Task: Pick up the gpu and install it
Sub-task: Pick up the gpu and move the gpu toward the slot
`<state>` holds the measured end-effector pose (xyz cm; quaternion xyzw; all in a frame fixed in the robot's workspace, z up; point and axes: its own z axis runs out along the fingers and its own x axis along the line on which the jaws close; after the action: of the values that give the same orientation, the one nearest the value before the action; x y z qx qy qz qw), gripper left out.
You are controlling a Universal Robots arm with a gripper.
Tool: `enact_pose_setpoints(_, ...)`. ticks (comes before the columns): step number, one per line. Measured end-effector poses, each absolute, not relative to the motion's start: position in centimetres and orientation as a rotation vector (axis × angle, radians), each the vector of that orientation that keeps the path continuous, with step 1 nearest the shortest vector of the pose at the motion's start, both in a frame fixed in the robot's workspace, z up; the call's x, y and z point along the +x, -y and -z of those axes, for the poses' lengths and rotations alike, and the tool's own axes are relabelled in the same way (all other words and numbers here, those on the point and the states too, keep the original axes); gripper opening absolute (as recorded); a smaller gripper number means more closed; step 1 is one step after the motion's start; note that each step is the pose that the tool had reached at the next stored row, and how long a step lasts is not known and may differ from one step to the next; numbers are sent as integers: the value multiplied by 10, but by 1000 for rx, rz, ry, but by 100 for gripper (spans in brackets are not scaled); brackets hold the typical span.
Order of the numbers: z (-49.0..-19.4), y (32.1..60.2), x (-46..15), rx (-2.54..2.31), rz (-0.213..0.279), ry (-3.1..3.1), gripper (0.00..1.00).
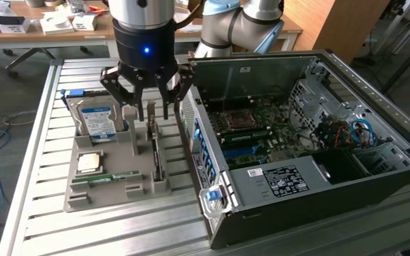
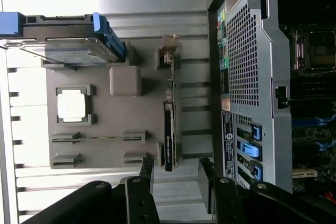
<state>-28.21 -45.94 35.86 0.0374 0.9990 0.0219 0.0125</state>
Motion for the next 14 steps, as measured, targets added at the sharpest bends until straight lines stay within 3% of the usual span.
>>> enact_pose_setpoints(14, -340, 459, -282, 117, -68, -3114, 47)
